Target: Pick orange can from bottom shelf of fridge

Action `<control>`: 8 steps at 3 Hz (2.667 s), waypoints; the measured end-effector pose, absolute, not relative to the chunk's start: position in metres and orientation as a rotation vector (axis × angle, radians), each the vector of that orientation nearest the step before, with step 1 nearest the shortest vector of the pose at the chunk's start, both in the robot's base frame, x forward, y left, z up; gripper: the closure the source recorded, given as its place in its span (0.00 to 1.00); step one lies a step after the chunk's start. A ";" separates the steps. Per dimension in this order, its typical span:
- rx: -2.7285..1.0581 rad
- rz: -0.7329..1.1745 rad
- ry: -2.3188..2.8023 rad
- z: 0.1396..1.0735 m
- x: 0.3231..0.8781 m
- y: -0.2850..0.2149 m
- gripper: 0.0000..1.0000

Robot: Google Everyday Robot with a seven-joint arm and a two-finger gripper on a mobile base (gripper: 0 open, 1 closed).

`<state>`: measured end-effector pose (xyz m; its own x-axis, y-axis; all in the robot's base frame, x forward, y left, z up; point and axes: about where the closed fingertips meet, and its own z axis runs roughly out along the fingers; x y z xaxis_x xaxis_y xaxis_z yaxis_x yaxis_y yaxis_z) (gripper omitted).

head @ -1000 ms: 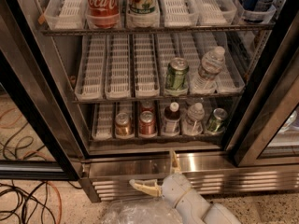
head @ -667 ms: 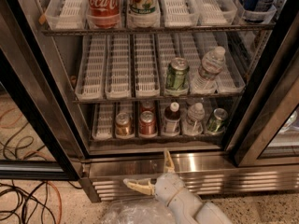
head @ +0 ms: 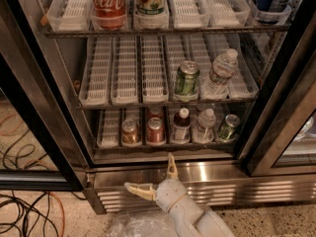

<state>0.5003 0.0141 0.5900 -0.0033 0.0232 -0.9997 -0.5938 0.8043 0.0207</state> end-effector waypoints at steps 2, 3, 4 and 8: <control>-0.473 0.499 1.494 0.601 0.527 0.025 0.00; -0.494 0.508 1.457 0.596 0.540 0.055 0.00; -0.494 0.508 1.457 0.596 0.540 0.055 0.00; -0.494 0.508 1.457 0.596 0.540 0.055 0.25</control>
Offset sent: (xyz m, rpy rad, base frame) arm 0.0414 0.0171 0.0191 -0.0118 -0.0307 -0.0143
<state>0.5402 0.0549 0.5958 0.0480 0.0254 -0.9985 -0.6008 0.7993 -0.0085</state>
